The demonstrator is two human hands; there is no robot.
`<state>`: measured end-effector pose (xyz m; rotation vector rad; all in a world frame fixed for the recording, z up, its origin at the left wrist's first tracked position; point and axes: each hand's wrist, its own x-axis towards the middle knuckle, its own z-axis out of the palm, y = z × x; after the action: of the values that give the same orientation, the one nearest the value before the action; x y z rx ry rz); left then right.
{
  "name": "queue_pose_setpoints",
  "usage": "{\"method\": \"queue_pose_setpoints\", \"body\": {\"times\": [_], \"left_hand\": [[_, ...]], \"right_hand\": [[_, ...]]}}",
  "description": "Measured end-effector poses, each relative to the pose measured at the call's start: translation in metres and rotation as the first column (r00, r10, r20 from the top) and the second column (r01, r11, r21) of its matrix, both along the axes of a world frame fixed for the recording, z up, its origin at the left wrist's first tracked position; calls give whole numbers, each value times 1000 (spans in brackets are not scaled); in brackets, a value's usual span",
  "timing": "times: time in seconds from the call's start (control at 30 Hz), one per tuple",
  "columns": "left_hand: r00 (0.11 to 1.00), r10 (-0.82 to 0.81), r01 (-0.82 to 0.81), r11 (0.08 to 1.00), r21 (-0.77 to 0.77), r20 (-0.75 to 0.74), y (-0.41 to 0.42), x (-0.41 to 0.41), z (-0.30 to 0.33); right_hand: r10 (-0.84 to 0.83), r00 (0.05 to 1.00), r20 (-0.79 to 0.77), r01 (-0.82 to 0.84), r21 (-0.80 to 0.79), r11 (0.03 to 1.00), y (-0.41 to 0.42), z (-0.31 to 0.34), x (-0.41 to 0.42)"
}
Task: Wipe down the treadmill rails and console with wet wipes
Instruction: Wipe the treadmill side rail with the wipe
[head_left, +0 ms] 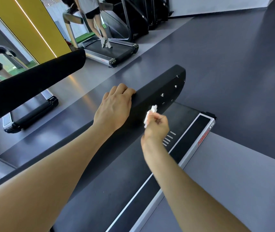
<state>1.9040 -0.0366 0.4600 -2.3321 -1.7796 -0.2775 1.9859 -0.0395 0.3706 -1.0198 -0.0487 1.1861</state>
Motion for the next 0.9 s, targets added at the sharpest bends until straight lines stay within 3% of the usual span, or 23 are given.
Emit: {"method": "queue_pose_setpoints", "body": {"times": [0.3, 0.53, 0.73, 0.9], "left_hand": [[1000, -8, 8, 1000, 5, -4, -1, 1, 1], [1000, -2, 2, 1000, 9, -14, 0, -1, 0], [1000, -13, 13, 1000, 10, 2, 1, -1, -1], [1000, -18, 18, 1000, 22, -4, 0, 0, -1]], "right_hand": [[-35, 998, -49, 32, -59, 998, 31, 11, 33], [34, 999, -25, -34, 5, 999, -7, 1, -6], [-27, 1000, -9, 26, -73, 997, 53, 10, 52], [-50, 999, 6, 50, -50, 997, 32, 6, 28]]}}
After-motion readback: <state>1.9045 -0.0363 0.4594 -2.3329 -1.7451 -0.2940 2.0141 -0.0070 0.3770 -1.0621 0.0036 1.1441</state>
